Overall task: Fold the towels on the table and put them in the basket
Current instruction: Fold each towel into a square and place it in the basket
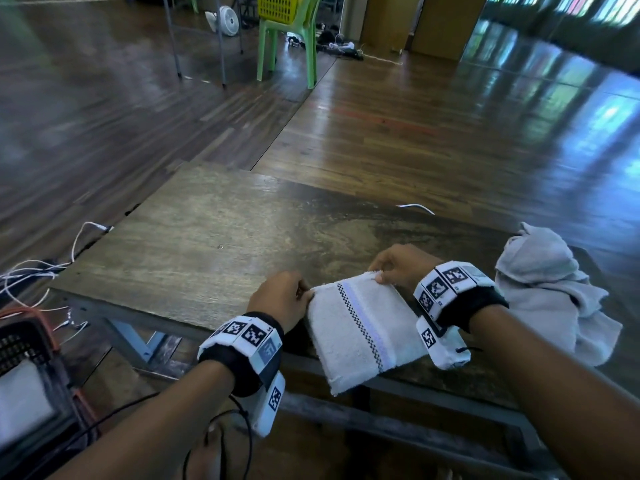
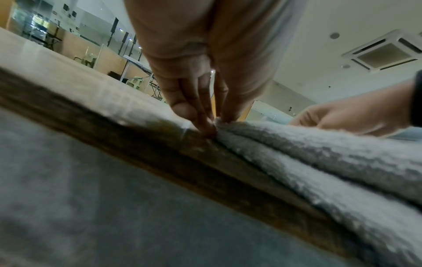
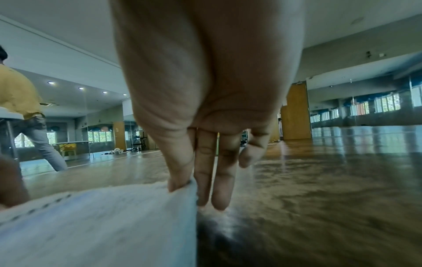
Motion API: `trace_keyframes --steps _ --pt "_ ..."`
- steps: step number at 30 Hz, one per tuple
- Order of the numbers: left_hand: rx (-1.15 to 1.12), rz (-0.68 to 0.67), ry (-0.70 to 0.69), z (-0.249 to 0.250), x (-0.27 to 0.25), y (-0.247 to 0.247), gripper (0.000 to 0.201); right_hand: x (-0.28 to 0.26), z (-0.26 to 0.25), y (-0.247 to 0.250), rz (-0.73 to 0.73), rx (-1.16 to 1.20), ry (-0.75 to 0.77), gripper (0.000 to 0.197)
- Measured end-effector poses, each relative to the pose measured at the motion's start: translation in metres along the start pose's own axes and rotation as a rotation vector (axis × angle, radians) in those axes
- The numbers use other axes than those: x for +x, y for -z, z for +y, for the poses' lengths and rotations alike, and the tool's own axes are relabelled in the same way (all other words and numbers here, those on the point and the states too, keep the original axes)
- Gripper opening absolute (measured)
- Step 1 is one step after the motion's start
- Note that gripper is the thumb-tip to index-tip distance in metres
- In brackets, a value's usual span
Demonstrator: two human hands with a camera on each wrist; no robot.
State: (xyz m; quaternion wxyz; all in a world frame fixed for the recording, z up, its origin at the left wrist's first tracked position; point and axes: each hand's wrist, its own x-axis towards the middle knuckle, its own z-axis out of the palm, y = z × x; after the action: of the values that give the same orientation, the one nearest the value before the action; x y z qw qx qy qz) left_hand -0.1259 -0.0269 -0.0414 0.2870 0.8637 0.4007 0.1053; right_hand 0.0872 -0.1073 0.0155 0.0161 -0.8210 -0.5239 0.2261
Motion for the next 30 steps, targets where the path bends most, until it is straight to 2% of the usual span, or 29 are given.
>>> trace_keyframes --steps 5,9,11,13,17,24,30 --pt "-0.049 -0.029 -0.120 0.021 0.005 -0.011 0.014 -0.036 0.033 -0.015 -0.015 0.004 -0.066 0.021" --pt "-0.046 -0.057 -0.191 0.036 0.004 -0.021 0.014 -0.057 0.060 -0.028 0.079 0.087 -0.129 0.019" --pt "-0.029 -0.060 -0.193 0.040 0.004 -0.021 0.016 -0.065 0.066 -0.037 0.164 0.135 -0.099 0.024" --pt "-0.020 -0.068 -0.182 0.041 0.005 -0.020 0.017 -0.070 0.068 -0.044 0.230 0.174 -0.051 0.019" --pt "-0.001 -0.117 -0.188 0.040 0.007 -0.018 0.015 -0.073 0.070 -0.044 0.253 0.188 -0.009 0.010" --pt "0.113 -0.149 -0.382 0.038 0.010 -0.017 0.012 -0.066 0.070 -0.033 0.287 0.108 0.151 0.015" --pt "0.070 -0.141 -0.301 0.037 0.015 -0.020 0.004 -0.059 0.079 -0.039 0.301 0.239 0.154 0.007"
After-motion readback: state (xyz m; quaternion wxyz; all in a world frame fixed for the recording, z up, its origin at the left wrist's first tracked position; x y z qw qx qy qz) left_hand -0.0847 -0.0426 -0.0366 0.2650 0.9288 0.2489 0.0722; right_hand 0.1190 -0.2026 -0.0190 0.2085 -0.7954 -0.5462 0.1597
